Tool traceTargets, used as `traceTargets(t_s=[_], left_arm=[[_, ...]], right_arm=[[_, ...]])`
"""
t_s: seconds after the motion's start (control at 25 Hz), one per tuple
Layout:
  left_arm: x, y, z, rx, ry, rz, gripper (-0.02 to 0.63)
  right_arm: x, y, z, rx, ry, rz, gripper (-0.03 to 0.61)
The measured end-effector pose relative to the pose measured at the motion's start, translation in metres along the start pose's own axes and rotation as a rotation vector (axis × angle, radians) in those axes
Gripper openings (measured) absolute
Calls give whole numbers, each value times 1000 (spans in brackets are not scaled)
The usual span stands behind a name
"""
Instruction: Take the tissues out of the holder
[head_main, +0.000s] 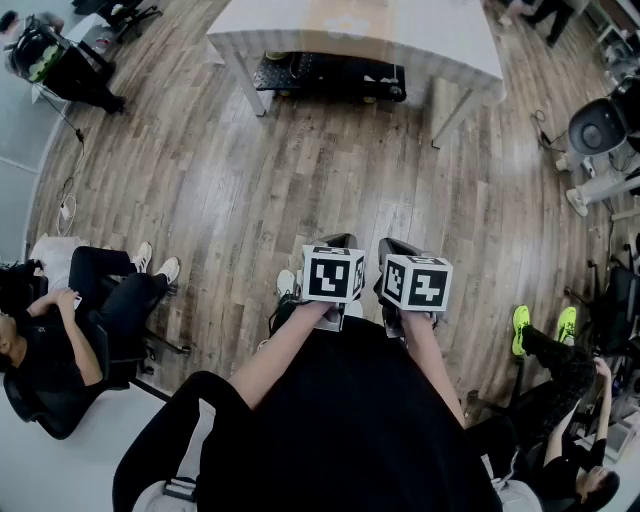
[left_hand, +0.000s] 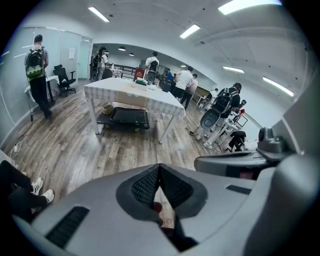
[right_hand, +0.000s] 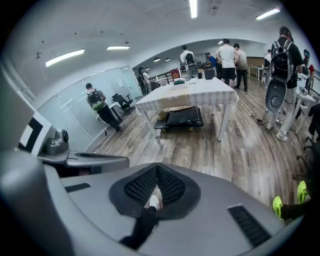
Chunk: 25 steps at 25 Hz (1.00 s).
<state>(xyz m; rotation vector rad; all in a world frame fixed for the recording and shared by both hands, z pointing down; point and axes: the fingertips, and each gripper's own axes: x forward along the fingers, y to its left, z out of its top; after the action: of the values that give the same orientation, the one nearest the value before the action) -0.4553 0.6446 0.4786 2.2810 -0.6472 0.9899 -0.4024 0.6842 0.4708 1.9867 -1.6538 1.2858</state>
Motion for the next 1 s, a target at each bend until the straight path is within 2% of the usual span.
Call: traceTargets(t_s=[0.56, 0.84, 1.0], left_arm=[[2, 0, -19, -18, 29, 2, 6], [4, -1, -20, -45, 26, 31, 6], [0, 6, -22, -72, 9, 63, 6]], right_arm=[[-4, 0, -12, 1, 13, 3, 14], [-10, -6, -9, 4, -30, 65, 14], [-7, -1, -5, -37, -55, 141, 15]])
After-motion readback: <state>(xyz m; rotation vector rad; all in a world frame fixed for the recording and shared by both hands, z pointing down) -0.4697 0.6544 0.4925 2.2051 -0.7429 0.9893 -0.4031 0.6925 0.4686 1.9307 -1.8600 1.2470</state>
